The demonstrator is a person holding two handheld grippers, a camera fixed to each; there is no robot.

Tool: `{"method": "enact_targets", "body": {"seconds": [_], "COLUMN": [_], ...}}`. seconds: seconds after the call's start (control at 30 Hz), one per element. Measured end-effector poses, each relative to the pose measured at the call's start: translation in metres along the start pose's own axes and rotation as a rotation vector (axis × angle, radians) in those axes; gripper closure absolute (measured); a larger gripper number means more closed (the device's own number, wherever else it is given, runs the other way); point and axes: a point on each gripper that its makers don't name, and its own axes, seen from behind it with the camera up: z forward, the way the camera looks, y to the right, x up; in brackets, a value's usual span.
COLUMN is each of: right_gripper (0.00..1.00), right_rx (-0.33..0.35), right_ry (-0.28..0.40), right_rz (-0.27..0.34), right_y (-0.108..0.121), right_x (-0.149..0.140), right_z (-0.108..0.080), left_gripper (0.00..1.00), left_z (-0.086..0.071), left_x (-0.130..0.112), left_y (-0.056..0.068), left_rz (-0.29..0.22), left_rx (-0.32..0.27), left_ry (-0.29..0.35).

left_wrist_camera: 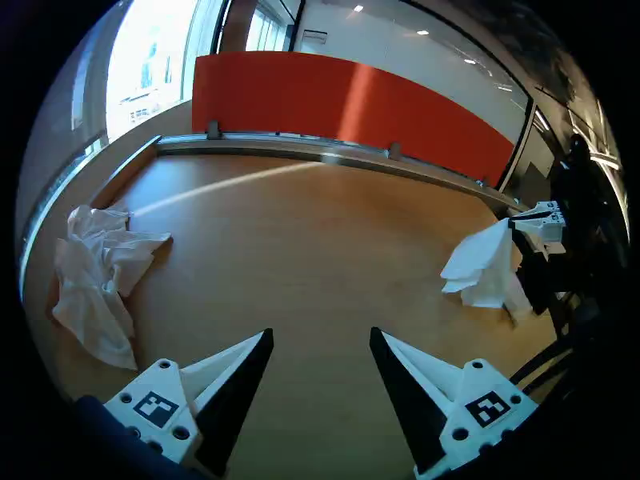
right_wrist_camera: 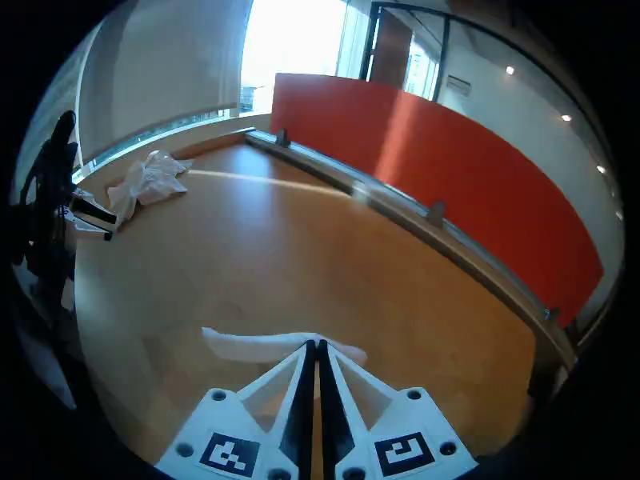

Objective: Fold towel

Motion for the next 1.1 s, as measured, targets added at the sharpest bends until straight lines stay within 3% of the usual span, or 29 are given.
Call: {"method": "enact_targets", "body": {"seconds": [0.53, 0.8, 1.1], "right_gripper": [0.97, 0.97, 0.97], "right_rx": [-0.177, -0.216, -0.232], "right_ry": [-0.028, -0.043, -0.063], "right_rz": [0.024, 0.055, 0.078], "right_y": [0.107, 0.134, 0.147], "right_x": [-0.015, -0.032, -0.049], "right_z": [-0.053, -0.063, -0.062], "left_gripper": [0.11, 0.11, 0.11], "left_z": [0.007, 0.009, 0.010], "left_x": [0.007, 0.007, 0.006], "left_y": [0.026, 0.034, 0.042], "left_rz": [0.031, 0.040, 0.054], "left_rx": [-0.033, -0.036, -0.037], "left_ry": [0.007, 0.004, -0.001]}}
